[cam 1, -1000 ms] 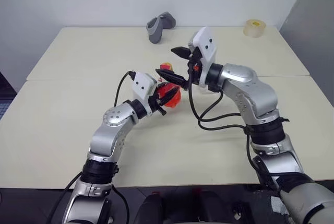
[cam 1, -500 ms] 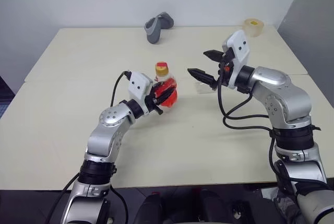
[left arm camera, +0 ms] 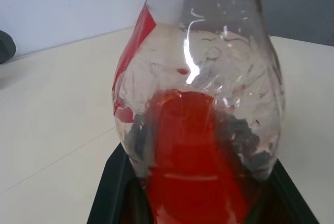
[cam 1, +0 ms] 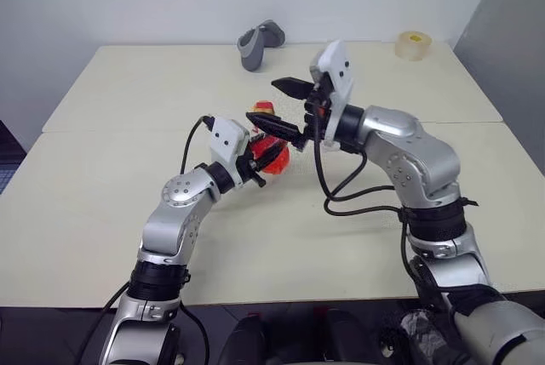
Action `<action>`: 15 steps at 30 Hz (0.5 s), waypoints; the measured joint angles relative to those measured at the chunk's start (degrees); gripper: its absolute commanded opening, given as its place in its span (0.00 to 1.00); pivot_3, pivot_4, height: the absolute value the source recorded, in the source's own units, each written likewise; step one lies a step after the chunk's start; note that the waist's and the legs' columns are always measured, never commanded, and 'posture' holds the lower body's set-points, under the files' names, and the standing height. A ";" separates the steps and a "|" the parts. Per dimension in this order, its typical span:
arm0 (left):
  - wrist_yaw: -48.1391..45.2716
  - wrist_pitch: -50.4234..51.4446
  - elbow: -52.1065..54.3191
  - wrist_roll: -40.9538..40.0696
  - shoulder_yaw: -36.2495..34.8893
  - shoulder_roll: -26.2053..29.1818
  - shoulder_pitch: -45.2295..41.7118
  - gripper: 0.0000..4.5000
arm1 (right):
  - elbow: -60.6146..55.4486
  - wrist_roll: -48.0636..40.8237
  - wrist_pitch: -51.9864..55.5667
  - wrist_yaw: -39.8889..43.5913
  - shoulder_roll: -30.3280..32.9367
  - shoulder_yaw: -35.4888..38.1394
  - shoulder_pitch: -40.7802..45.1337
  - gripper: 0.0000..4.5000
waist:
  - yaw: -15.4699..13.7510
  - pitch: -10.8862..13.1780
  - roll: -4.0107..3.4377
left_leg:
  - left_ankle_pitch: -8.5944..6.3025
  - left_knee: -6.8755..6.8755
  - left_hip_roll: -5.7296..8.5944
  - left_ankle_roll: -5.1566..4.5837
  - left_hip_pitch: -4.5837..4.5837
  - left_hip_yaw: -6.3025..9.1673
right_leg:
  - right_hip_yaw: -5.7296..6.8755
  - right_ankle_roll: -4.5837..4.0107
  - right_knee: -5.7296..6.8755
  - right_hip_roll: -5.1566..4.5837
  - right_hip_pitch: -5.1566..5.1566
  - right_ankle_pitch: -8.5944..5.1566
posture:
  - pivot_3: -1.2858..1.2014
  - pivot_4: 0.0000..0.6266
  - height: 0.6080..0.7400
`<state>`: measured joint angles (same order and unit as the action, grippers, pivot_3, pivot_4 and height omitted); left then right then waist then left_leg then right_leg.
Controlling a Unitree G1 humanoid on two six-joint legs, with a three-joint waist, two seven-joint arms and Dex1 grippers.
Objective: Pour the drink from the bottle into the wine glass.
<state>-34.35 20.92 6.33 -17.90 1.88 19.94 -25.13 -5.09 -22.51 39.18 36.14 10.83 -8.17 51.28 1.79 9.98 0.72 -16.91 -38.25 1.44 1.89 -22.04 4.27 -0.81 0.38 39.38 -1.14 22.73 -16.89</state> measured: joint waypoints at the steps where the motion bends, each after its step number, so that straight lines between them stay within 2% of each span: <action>1: 0.00 0.00 0.00 0.00 0.00 0.00 0.00 0.28 | 0.47 0.30 -0.30 0.00 -0.21 -0.19 0.00 1.00 | 0.00 0.00 0.00 | 0.00 -0.01 0.00 0.00 0.00 0.00 | 0.00 0.00 0.01 0.00 0.00 0.00 | 0.52 0.24 1.00; 15: 0.08 0.08 0.10 0.00 -0.01 0.01 0.10 0.28 | 5.46 5.46 -3.99 -1.48 -0.46 -1.46 1.00 1.00 | 0.02 0.00 0.00 | 0.00 -0.13 0.00 0.00 -0.18 -0.13 | -0.10 0.00 0.47 0.00 0.42 0.00 | 0.52 0.24 1.00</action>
<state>-34.27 21.00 6.42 -17.90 1.87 19.95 -25.04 0.37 -17.06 35.19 34.66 10.36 -9.62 52.28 1.82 9.98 0.72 -16.91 -38.38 1.43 1.89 -22.22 4.14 -0.91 0.38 39.85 -1.14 23.15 -16.90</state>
